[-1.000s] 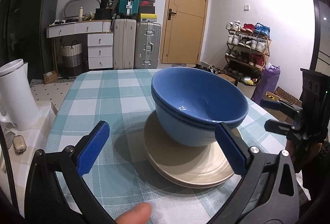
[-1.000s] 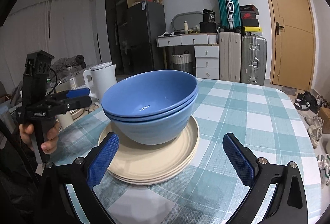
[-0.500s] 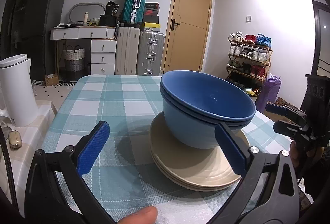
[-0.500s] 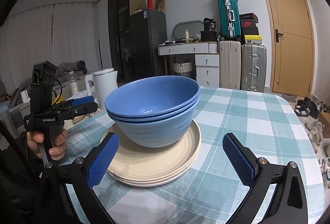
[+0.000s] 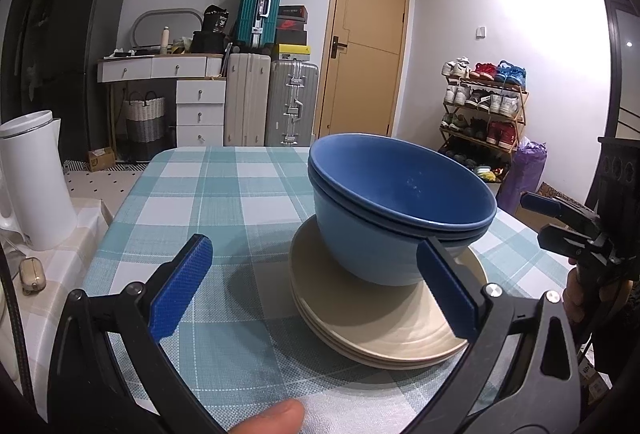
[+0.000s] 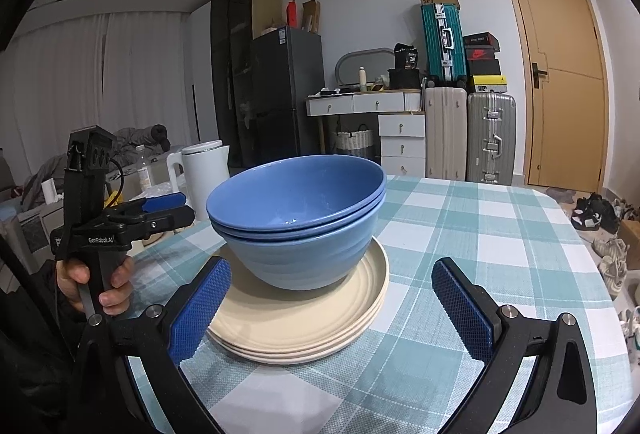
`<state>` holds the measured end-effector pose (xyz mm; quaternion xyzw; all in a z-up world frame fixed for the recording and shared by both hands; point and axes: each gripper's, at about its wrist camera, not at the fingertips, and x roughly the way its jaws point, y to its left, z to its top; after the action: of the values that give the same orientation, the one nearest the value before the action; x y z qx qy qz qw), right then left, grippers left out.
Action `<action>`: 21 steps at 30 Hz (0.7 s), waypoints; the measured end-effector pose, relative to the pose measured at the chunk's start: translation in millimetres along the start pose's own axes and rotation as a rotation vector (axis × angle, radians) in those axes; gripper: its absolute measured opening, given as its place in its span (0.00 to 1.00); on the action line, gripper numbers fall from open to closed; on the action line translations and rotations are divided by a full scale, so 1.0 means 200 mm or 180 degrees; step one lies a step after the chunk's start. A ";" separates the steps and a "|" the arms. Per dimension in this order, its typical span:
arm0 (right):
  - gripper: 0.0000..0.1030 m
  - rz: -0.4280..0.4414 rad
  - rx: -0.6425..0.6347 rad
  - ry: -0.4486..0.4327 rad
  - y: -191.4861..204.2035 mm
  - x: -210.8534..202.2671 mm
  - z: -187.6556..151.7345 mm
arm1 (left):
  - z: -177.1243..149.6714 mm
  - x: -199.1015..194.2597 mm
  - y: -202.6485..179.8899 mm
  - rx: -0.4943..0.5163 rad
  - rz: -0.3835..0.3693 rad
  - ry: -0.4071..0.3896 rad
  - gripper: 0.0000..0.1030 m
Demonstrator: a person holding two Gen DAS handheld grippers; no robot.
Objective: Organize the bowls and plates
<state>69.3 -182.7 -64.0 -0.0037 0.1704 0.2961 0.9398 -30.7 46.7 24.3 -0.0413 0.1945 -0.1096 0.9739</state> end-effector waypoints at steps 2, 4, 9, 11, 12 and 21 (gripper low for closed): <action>0.99 0.0000 -0.0019 -0.0001 0.01 0.00 0.00 | 0.00 0.00 0.00 0.0001 -0.0011 0.0001 0.99; 0.99 -0.0005 -0.0029 0.0003 0.01 0.00 0.00 | 0.00 0.01 0.00 0.0002 -0.0016 0.0005 0.99; 0.99 -0.0002 -0.0021 0.0000 0.01 0.00 0.00 | 0.01 0.01 -0.01 0.0005 -0.0025 0.0001 0.99; 0.99 -0.0002 -0.0025 0.0003 0.01 0.00 0.00 | 0.00 0.01 -0.01 0.0006 -0.0022 0.0001 0.99; 0.99 -0.0005 -0.0027 0.0001 0.01 0.00 0.00 | 0.00 0.01 -0.01 0.0006 -0.0024 0.0003 0.99; 0.99 0.0002 -0.0028 0.0005 0.01 0.00 -0.01 | 0.00 0.01 -0.01 0.0005 -0.0025 0.0000 0.99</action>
<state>67.4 -180.4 -65.1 -0.0080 0.1698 0.2971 0.9396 -29.3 45.0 24.4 -0.0414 0.1942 -0.1135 0.9735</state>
